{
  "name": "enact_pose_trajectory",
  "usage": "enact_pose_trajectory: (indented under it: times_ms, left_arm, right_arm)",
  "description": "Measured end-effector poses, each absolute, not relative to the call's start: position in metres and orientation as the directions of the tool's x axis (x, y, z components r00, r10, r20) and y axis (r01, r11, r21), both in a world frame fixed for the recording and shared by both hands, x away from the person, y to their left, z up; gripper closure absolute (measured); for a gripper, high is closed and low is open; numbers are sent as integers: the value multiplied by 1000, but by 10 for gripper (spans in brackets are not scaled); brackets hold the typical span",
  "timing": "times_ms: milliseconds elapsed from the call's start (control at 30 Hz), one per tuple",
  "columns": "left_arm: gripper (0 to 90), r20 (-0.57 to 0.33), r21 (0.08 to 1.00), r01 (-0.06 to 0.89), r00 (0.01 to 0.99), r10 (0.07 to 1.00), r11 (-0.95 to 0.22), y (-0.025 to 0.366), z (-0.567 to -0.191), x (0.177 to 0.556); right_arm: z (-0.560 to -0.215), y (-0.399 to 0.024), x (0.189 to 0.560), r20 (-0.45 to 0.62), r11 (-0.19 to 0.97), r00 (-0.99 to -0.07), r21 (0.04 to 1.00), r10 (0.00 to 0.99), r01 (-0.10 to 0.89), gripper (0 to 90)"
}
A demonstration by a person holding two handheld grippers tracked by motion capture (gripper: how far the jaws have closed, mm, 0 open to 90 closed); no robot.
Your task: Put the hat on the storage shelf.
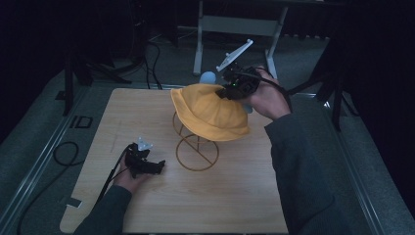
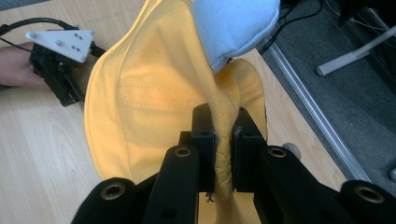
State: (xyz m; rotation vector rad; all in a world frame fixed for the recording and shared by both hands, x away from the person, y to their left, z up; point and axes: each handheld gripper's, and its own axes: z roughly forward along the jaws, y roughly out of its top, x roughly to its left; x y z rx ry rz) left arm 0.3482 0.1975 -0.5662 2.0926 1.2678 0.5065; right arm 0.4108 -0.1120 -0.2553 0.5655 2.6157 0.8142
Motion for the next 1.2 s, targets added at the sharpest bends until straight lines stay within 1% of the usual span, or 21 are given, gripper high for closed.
enact_pose_trajectory:
  times_ms: [267,833,967,1200]
  left_arm:
    - [1,3,686,644,463,886,-339,198,-566,348]
    - [1,2,690,642,460,888,-335,197,-566,348]
    - [1,1,688,643,463,886,-337,198,-566,348]
    - [1,0,690,643,461,888,-333,197,-566,348]
  right_arm:
    - [-257,-90,412,-198,777,-883,581,425,243,816]
    - [-271,-43,414,-203,835,-916,511,347,203,783]
    - [-274,-34,413,-207,845,-920,498,334,194,780]
    - [-279,-30,415,-209,851,-917,484,340,205,773]
